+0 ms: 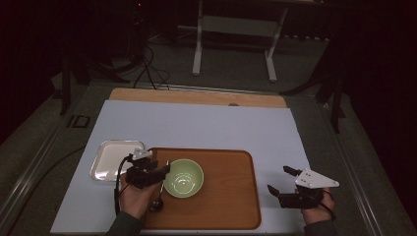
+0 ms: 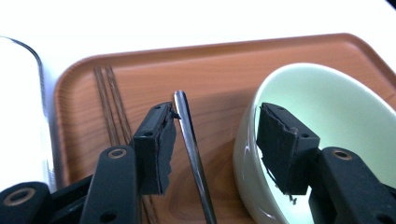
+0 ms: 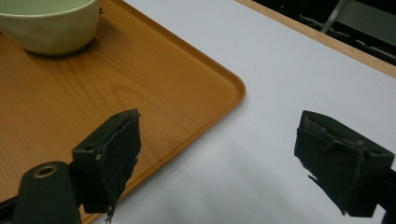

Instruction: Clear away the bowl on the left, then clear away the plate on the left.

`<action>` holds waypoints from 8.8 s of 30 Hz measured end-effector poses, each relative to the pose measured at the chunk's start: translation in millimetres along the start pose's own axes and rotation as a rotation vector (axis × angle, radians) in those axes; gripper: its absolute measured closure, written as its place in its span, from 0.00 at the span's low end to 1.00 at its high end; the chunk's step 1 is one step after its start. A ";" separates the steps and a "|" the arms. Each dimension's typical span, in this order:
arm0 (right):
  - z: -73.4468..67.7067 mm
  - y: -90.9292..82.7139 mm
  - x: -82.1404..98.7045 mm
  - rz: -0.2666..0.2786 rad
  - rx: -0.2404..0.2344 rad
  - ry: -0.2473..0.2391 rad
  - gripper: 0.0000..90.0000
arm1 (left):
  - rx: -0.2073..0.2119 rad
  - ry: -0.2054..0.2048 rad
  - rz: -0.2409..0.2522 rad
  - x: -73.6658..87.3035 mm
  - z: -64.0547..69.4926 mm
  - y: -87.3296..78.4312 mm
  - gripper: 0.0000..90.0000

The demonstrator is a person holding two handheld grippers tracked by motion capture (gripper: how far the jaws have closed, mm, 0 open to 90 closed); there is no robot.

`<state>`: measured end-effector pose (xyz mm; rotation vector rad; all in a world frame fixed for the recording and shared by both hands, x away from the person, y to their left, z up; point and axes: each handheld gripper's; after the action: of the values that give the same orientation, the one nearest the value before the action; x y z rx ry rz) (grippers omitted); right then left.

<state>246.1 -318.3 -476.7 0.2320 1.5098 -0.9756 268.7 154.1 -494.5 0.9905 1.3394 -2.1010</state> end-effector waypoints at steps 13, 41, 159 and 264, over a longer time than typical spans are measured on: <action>0.1 0.2 0.0 0.000 0.001 0.001 0.16 | 0.003 -0.018 0.063 -7.5 -9.1 -14.2 0.52; -0.5 0.4 -0.6 -0.001 0.001 -0.001 0.16 | -0.034 -0.099 0.196 -24.2 -40.8 -50.6 0.51; 0.2 0.2 -0.6 0.000 0.006 0.003 0.16 | -0.149 -0.453 0.113 22.0 -190.4 -56.9 1.00; 7.1 -0.9 2.6 0.021 0.023 0.030 0.16 | 0.317 0.023 0.202 -101.8 -11.5 -19.9 1.00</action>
<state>250.1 -324.7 -477.8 0.2794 1.5211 -0.9769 323.5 172.7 -407.6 1.2243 0.8880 -2.1888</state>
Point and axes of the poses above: each handheld gripper's, and its own axes: y roughly forward along the jaws, x roughly out of its underside, z roughly to its right, and after that the axes turned 6 degrees about z, right-handed
